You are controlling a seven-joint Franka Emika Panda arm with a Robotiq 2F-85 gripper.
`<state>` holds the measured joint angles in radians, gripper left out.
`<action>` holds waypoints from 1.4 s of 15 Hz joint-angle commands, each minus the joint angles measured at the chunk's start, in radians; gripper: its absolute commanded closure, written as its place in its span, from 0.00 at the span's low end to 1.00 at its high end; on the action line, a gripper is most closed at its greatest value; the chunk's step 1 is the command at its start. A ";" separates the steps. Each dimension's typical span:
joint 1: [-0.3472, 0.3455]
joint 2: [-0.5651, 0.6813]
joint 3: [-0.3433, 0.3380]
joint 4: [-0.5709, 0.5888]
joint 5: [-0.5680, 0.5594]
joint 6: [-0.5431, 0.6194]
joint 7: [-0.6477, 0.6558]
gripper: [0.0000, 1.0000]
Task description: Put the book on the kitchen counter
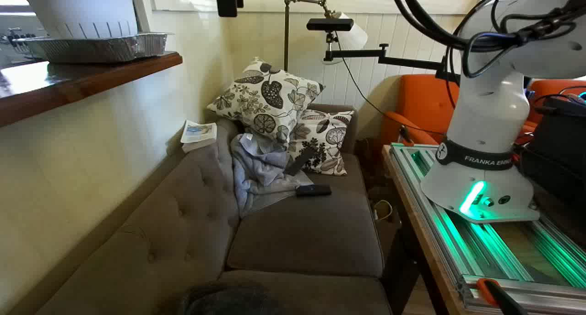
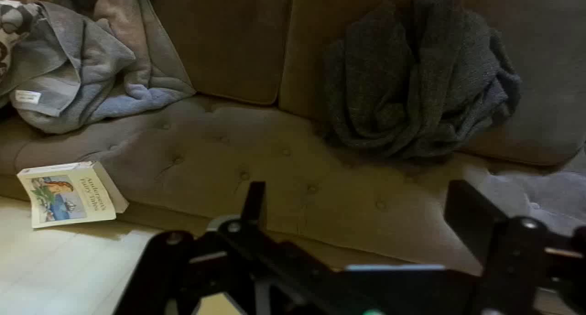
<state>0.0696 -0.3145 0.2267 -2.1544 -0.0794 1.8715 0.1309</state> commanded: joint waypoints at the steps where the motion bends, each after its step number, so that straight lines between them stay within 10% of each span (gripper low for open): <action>1: 0.022 0.002 -0.019 0.002 -0.007 -0.002 0.006 0.00; 6: 0.014 0.010 -0.037 -0.004 0.001 0.031 -0.016 0.00; 12: -0.071 0.114 -0.233 -0.110 0.133 0.438 -0.055 0.00; 18: -0.055 0.303 -0.468 -0.216 0.546 0.817 -0.312 0.00; 21: -0.098 0.353 -0.468 -0.183 0.793 0.834 -0.432 0.00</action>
<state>-0.0171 0.0037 -0.2370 -2.3687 0.5178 2.6841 -0.2129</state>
